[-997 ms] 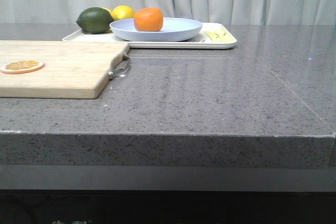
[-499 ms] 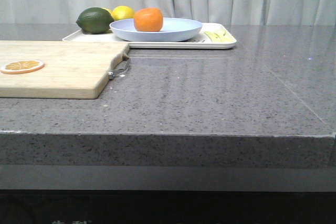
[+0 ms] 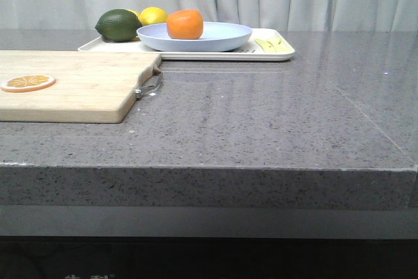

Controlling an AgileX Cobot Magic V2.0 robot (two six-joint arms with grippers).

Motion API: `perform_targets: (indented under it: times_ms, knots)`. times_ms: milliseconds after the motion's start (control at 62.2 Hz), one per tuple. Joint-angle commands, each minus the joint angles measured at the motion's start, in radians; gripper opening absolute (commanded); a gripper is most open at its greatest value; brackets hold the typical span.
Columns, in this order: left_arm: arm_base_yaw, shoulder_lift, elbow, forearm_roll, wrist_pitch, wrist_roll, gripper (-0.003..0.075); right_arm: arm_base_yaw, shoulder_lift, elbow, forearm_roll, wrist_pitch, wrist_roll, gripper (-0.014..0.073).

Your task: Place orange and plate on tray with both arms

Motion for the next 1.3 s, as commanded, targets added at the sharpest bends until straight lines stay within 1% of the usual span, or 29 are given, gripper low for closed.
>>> perform_targets:
  times_ms: [0, 450, 579, 756, 868, 1222, 1287]
  knots:
    - [0.000, 0.013, -0.025, -0.011, -0.084, -0.008, -0.0018, -0.004, 0.006, -0.025, -0.013, -0.088, -0.009, -0.0053]
    - [0.000, 0.013, -0.023, -0.011, -0.084, -0.008, -0.0018, -0.004, 0.006, -0.025, -0.013, -0.088, -0.009, -0.0053]
    - [0.002, -0.038, 0.032, -0.009, -0.115, -0.008, -0.0018, -0.004, 0.006, -0.025, -0.013, -0.088, -0.009, -0.0053]
    - [0.002, -0.168, 0.165, -0.009, -0.140, -0.008, -0.0018, -0.004, 0.006, -0.025, -0.013, -0.088, -0.009, -0.0053]
    - [0.002, -0.164, 0.228, -0.009, -0.192, -0.008, -0.0018, -0.004, 0.007, -0.024, -0.013, -0.088, -0.009, -0.0053]
    - [0.002, -0.164, 0.418, -0.009, -0.445, -0.008, -0.0018, -0.004, 0.007, -0.024, -0.013, -0.088, -0.009, -0.0053]
    - [0.002, -0.164, 0.435, -0.009, -0.472, -0.008, -0.0018, -0.004, 0.007, -0.024, -0.013, -0.088, -0.009, -0.0053]
